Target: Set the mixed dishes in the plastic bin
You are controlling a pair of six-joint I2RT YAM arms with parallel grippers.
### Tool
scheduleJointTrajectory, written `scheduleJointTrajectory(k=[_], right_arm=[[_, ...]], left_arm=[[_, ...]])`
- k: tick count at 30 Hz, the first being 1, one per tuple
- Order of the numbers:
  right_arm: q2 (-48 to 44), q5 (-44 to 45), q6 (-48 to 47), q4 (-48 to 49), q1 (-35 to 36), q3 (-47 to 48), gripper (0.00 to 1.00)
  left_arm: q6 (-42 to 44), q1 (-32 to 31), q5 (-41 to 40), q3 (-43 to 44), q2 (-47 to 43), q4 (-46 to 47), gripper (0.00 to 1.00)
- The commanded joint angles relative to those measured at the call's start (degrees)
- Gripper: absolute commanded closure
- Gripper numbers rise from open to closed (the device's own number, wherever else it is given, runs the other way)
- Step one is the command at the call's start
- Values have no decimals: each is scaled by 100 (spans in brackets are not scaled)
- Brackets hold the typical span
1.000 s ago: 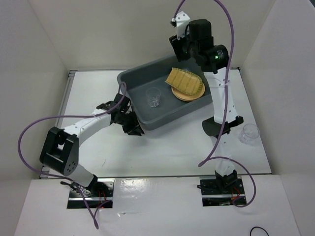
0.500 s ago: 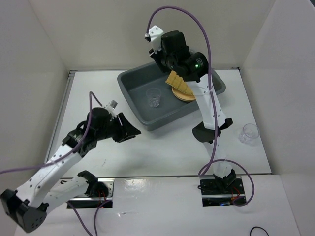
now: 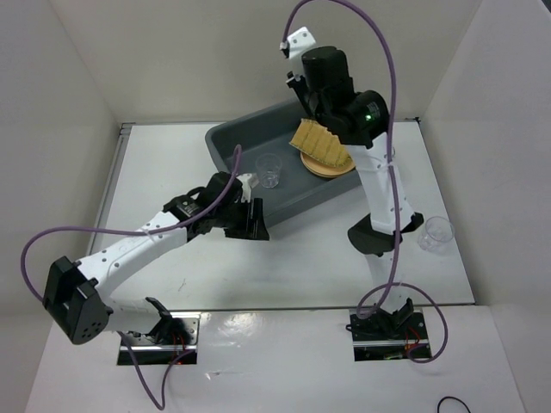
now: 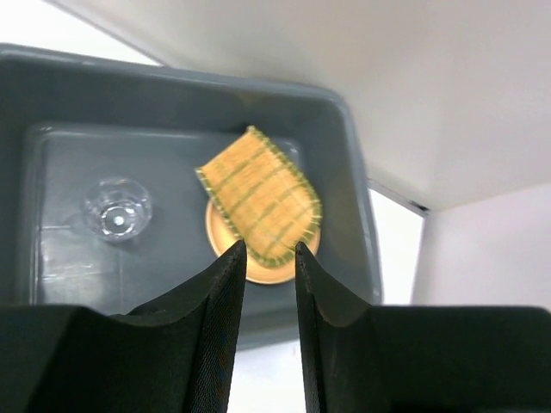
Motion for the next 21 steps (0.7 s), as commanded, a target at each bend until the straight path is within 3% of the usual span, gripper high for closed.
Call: scheduleJointTrajectory(k=[1, 7, 13, 21], right_arm=[[-808, 474, 104, 384, -12, -293, 65], [-1266, 730, 104, 436, -12, -795, 66], [-1521, 914, 104, 437, -12, -1068, 66], [-1802, 915, 104, 490, -12, -1455, 66]], left_arm=[[346, -59, -406, 240, 361, 191, 34], [83, -234, -625, 319, 1136, 492, 26], [-242, -235, -1485, 609, 1496, 256, 22], [-823, 520, -1707, 626, 1497, 148, 19]])
